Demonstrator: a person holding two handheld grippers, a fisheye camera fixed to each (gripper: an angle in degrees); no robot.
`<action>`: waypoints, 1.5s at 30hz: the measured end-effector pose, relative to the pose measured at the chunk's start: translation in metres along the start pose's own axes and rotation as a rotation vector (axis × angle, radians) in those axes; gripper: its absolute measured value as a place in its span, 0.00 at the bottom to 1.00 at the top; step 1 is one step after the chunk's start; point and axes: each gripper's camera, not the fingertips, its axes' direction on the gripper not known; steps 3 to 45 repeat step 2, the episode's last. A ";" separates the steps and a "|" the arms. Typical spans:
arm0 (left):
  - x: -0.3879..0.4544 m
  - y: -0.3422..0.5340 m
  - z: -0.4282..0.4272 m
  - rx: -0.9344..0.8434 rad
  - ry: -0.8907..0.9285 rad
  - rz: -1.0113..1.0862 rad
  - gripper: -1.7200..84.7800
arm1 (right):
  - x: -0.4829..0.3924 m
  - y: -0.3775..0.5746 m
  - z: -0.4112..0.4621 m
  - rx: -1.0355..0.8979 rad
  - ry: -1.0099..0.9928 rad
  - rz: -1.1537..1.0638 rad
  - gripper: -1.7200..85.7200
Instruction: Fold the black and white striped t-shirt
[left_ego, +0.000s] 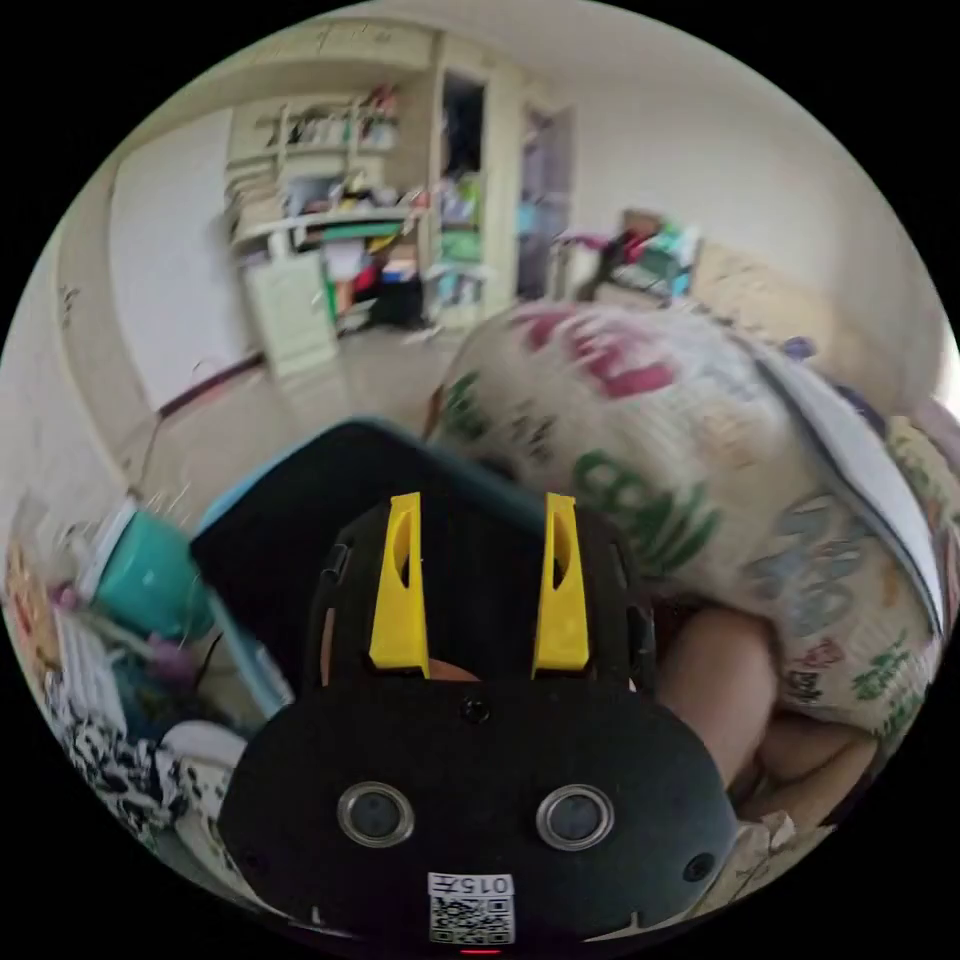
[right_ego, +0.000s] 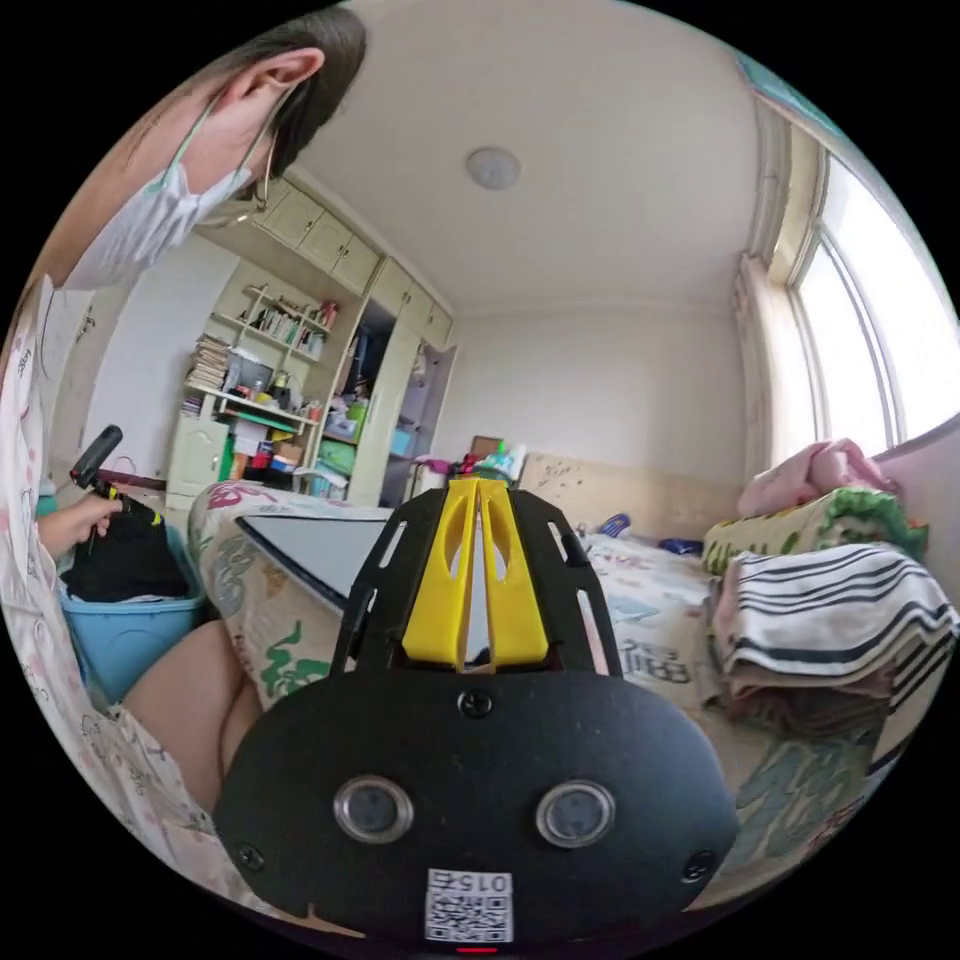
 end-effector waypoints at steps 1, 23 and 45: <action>-0.013 0.000 0.022 -0.032 0.009 -0.021 0.22 | 0.001 -0.002 0.004 -0.012 -0.018 0.002 0.01; -0.017 0.002 0.021 0.013 0.030 -0.028 0.22 | 0.002 -0.003 0.005 -0.016 -0.021 0.003 0.01; -0.017 0.002 0.021 0.013 0.030 -0.028 0.22 | 0.002 -0.003 0.005 -0.016 -0.021 0.003 0.01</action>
